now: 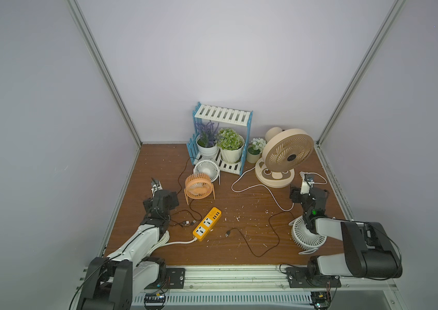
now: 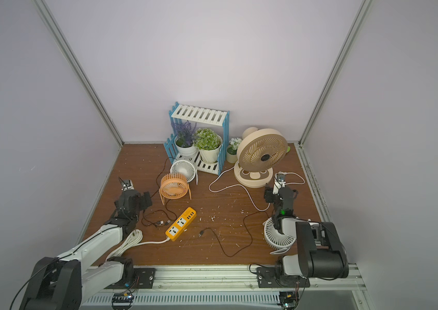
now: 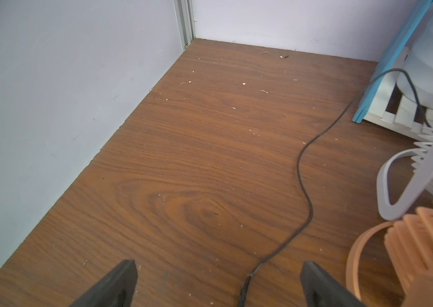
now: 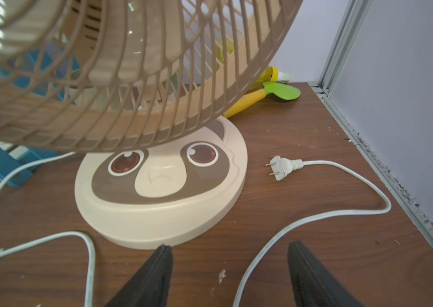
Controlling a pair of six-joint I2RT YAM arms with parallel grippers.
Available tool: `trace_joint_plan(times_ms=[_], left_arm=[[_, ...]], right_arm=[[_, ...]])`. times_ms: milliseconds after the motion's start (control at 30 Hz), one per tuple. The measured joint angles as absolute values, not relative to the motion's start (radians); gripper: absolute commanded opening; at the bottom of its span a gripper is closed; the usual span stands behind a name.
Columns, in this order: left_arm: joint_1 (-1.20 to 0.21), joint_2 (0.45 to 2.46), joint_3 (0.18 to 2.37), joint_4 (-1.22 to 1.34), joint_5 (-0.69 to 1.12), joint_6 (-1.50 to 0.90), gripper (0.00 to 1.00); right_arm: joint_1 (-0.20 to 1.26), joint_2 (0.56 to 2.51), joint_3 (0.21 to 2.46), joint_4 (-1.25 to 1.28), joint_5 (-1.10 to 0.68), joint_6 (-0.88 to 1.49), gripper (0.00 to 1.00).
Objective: Unplug the desk fan from the power strip
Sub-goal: Reset both arms
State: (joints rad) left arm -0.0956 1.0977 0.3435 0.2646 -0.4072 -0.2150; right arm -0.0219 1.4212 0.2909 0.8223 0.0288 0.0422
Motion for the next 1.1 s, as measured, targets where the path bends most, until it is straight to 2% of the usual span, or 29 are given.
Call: trace_joint_plan(times_ms=[33, 67, 100, 133, 300, 533, 1100], left_arm=[[-0.091, 1.108, 0.336, 0.292, -0.405, -0.215, 0.99], [-0.087, 1.120, 0.331, 0.320, -0.403, -0.215, 0.99], [-0.085, 1.143, 0.330, 0.358, -0.400, -0.212, 0.99], [-0.085, 1.166, 0.330, 0.395, -0.396, -0.206, 0.99], [-0.081, 1.304, 0.330, 0.573, -0.366, -0.173, 0.99], [-0.072, 1.553, 0.335, 0.814, -0.237, -0.104, 0.99], [-0.070, 1.562, 0.347, 0.884, -0.175, -0.069, 0.99]], right_arm=[[-0.012, 1.451, 0.273, 0.885, 0.029, 0.032, 0.78], [-0.001, 1.483, 0.260, 0.940, 0.028, 0.024, 0.90], [0.011, 1.525, 0.253, 0.995, 0.026, 0.010, 0.97], [0.018, 1.536, 0.260, 1.006, 0.029, 0.001, 0.99], [0.022, 1.531, 0.312, 1.011, 0.083, 0.001, 0.99], [0.022, 1.535, 0.324, 0.995, 0.111, 0.001, 0.99], [0.027, 1.536, 0.332, 0.972, 0.132, 0.001, 0.99]])
